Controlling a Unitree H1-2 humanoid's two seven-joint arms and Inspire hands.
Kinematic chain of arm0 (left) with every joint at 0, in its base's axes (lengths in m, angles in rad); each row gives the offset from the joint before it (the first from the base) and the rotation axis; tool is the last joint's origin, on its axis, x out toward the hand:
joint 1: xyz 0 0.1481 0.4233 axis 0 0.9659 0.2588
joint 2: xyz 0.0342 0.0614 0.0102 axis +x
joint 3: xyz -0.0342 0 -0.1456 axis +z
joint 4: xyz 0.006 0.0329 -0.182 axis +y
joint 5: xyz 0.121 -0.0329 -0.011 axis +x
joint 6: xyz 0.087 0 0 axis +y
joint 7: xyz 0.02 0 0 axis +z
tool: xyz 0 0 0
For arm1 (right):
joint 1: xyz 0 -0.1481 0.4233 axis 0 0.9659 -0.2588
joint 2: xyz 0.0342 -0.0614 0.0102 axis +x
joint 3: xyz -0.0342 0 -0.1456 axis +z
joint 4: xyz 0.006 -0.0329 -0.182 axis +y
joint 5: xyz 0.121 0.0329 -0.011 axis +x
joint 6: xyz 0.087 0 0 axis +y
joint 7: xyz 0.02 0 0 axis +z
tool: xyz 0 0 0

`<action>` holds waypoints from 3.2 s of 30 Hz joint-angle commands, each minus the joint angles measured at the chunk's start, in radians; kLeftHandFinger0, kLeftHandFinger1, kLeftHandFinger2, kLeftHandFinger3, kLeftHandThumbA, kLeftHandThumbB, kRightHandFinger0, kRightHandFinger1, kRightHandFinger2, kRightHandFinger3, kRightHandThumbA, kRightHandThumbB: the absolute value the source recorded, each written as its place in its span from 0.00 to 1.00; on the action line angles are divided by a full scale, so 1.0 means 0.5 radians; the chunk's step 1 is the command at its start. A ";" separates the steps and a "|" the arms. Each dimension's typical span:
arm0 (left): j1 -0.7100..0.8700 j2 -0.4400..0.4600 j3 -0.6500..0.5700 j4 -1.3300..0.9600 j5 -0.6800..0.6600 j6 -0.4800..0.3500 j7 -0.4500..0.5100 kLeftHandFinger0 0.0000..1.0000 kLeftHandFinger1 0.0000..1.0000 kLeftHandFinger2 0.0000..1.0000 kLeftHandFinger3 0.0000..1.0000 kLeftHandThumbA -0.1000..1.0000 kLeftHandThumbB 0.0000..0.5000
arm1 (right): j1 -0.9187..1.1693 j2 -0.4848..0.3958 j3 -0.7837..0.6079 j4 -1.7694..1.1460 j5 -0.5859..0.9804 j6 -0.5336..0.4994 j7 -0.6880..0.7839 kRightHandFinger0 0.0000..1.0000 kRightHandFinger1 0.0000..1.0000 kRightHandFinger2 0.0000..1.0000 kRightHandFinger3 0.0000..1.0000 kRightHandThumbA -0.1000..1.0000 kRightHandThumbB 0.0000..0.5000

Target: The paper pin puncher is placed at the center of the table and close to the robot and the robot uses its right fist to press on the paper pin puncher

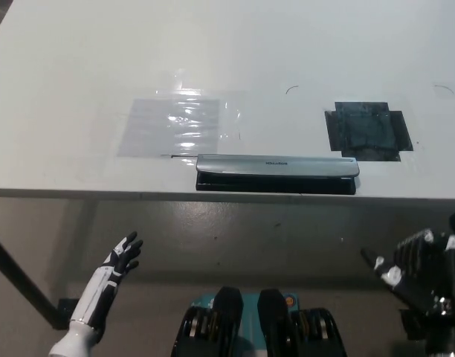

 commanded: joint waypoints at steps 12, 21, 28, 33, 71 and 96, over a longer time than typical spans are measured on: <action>0.039 -0.123 -0.043 0.034 0.047 -0.298 -0.004 1.00 1.00 1.00 1.00 1.00 0.54 | -1.237 0.232 0.134 -0.215 0.181 0.742 -0.171 0.00 0.00 0.00 0.00 1.00 0.31; 0.077 -0.090 -0.022 0.018 0.043 -0.309 -0.010 1.00 1.00 1.00 1.00 1.00 0.53 | -1.731 0.339 0.170 0.547 0.032 0.629 -0.204 0.00 0.00 0.00 0.00 1.00 0.30; 0.057 -0.070 -0.020 0.019 0.037 -0.294 -0.017 1.00 1.00 1.00 1.00 1.00 0.51 | -1.982 0.294 0.131 1.140 0.000 0.487 -0.197 0.00 0.00 0.23 0.12 1.00 0.33; 0.044 -0.050 -0.026 0.007 0.060 -0.270 -0.021 1.00 1.00 1.00 1.00 1.00 0.57 | -1.992 0.251 0.124 1.490 -0.059 0.300 -0.215 0.00 0.04 0.33 0.22 1.00 0.25; 0.056 -0.018 -0.036 0.003 0.132 -0.226 -0.020 1.00 1.00 1.00 1.00 1.00 0.64 | -1.399 0.228 0.124 3.030 -0.164 -0.372 -0.271 0.00 0.00 0.26 0.11 1.00 0.07; 0.204 -0.012 -0.056 -0.016 0.122 -0.233 -0.031 1.00 1.00 1.00 1.00 1.00 0.61 | -1.361 0.177 0.045 2.472 -0.110 -0.522 -0.184 0.02 0.06 0.26 0.10 1.00 0.20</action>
